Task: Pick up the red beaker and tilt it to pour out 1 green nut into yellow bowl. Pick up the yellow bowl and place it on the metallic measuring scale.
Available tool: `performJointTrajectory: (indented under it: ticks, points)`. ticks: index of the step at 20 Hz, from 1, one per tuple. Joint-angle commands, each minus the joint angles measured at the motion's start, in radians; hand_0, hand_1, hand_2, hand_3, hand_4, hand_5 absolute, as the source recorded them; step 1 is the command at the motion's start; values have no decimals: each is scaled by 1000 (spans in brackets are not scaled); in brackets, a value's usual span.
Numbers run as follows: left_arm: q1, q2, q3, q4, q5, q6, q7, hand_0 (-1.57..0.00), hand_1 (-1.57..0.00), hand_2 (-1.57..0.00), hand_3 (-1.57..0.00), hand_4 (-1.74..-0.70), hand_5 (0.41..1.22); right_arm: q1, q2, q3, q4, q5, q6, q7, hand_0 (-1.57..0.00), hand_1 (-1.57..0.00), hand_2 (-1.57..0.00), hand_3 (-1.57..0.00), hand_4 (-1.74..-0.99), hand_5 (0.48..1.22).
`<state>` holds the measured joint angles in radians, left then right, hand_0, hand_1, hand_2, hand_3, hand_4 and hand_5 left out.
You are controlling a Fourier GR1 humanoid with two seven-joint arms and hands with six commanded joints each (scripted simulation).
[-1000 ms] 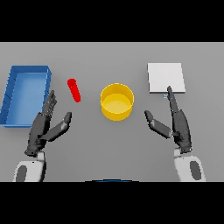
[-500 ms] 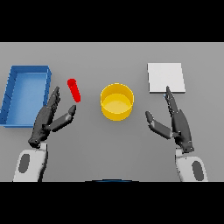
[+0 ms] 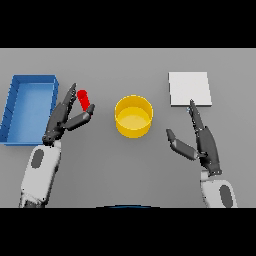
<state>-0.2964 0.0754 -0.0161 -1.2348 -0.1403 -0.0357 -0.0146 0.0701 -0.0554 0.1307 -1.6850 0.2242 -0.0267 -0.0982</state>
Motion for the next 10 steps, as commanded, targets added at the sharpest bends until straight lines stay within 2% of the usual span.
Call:
performJointTrajectory:
  ticks: [1,5,8,10]
  points:
    - [-21,0,-1,21,-9,2,-15,1,1,1,1,-1200,651,0,1,-5,-5,-14,5,6,1,1,1,1,-1222,627]
    - [-88,-12,0,120,-46,40,-16,1,1,1,1,-1197,663,5,8,0,-8,-21,13,18,1,1,1,1,-1231,633]
    - [-156,-20,19,208,-54,65,-29,1,1,1,1,-1203,671,15,3,-2,-20,-23,14,4,1,1,1,1,-1238,638]
    - [-182,-23,34,255,-50,69,-55,1,1,1,1,-1215,678,16,1,-6,-26,-23,9,18,1,1,1,1,-1241,641]
